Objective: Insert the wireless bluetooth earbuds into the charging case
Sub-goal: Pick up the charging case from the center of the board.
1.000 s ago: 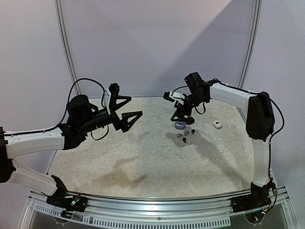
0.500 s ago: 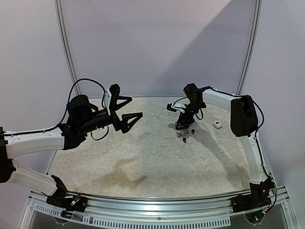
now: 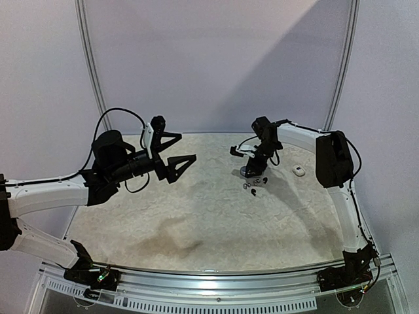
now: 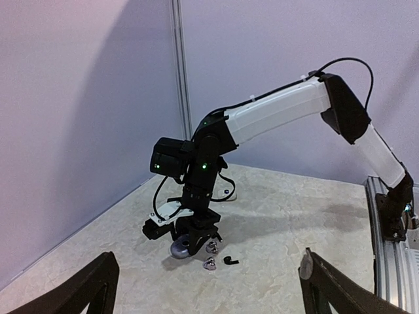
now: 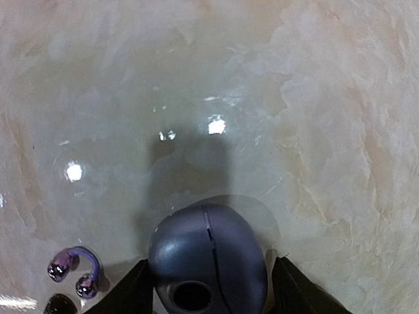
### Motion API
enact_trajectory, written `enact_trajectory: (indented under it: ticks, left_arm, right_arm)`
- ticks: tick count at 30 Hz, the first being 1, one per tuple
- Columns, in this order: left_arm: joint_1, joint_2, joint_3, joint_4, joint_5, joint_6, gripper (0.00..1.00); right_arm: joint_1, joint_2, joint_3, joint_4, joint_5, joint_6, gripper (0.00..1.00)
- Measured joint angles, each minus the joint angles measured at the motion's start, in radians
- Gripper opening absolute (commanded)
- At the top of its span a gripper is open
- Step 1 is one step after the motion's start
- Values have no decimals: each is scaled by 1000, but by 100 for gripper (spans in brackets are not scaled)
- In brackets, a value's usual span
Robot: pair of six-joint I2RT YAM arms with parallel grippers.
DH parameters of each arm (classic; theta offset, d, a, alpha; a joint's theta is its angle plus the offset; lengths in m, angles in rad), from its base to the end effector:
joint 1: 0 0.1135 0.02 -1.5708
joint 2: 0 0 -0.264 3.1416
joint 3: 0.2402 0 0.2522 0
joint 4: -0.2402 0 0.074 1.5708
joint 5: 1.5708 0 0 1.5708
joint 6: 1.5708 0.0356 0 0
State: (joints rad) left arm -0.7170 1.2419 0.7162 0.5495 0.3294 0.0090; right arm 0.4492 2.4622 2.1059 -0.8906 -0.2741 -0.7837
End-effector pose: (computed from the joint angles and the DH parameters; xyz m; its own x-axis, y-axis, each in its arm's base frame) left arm 0.2068 -0.1956 0.2949 0.0257 -0.0111 -0.9996 0.8654 0.5009 0.0167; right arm 0.4555 0.2303 0.1475 -0.2550 -0.8773 -0.4066 -0.9539 0.2971 -0.0429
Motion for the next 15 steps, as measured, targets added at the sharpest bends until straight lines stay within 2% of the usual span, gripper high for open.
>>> enact_trajectory:
  ticks: [2, 8, 12, 15]
  left_arm:
    - [-1, 0, 0, -1, 0, 0, 98]
    - [-3, 0, 0, 1, -1, -5, 99]
    - [-3, 0, 0, 5, -9, -49, 99]
    - [-3, 0, 0, -10, -31, -108, 98]
  right_arm:
    - [0, 2, 0, -7, 3, -2, 42]
    - [0, 3, 0, -4, -10, -34, 24]
    - [9, -21, -48, 55, -10, -48, 22]
    - [27, -106, -188, 179, 1, -42, 21]
